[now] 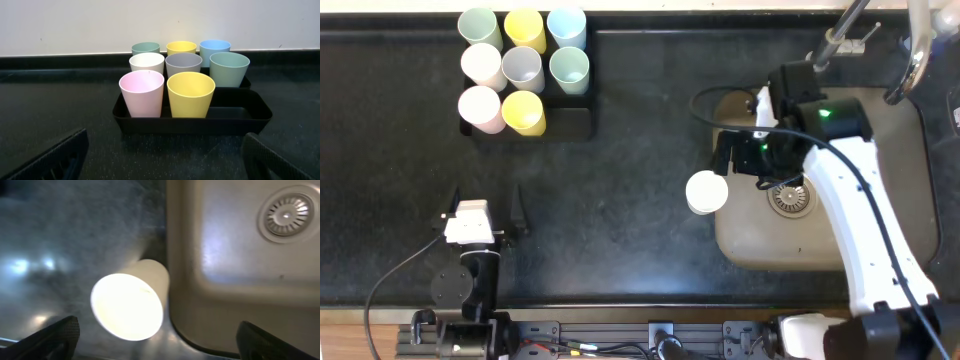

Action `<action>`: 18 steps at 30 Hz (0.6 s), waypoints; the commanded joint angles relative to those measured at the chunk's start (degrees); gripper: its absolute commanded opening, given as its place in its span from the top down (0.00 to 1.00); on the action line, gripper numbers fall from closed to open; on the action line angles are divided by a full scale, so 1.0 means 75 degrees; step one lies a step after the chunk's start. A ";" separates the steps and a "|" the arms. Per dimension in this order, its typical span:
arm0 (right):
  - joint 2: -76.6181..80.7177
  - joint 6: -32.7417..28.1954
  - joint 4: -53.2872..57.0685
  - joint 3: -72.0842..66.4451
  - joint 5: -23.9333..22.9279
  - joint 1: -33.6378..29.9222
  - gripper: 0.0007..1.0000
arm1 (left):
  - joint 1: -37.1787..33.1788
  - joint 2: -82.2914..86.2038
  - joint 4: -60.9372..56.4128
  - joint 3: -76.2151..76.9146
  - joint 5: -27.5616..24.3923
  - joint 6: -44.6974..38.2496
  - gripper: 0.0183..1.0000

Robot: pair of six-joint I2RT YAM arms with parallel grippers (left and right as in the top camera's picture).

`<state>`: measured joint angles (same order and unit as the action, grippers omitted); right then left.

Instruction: Store Cups

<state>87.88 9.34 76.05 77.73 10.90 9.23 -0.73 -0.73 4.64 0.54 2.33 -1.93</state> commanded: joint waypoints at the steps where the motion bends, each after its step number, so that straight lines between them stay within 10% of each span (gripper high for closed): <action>1: 0.0248 -0.0466 -0.0015 0.0154 -0.0734 0.0076 0.00 | 0.0026 0.0076 0.0020 -0.0009 -0.0041 -0.0117 0.00; 18: 0.0527 -0.0965 -0.0551 -0.0420 -0.1142 0.0740 0.00 | 0.0026 0.0076 0.0020 -0.0009 -0.0041 -0.0117 0.00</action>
<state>91.26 2.92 72.42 75.92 3.36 14.39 -0.73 -0.73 4.64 0.54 2.31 -1.91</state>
